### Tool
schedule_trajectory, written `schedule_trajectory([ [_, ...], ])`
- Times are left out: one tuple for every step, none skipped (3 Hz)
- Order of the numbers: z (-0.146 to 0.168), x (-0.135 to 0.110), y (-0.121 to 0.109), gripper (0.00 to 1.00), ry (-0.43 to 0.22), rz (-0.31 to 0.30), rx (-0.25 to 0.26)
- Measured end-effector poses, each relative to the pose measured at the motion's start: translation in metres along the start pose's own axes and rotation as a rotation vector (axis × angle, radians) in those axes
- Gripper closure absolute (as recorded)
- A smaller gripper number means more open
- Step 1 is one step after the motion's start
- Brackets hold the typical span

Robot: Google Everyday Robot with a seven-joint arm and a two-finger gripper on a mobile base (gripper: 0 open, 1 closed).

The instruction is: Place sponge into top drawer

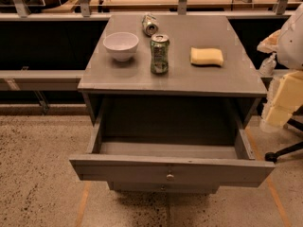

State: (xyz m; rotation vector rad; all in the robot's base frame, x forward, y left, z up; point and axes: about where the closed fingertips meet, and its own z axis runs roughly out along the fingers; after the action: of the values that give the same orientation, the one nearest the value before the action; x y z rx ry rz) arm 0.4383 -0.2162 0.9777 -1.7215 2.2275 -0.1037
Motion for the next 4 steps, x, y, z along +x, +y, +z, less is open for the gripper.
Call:
schedule_trajectory([
  [0.0,0.0,0.0,0.0,0.0,0.0,0.0],
  [0.002,-0.002,-0.01,0.0,-0.043,0.012,0.017],
  [0.03,-0.008,-0.051,0.0,-0.18,0.018,0.008],
  [0.067,-0.009,-0.099,0.0,-0.365,0.082,-0.005],
])
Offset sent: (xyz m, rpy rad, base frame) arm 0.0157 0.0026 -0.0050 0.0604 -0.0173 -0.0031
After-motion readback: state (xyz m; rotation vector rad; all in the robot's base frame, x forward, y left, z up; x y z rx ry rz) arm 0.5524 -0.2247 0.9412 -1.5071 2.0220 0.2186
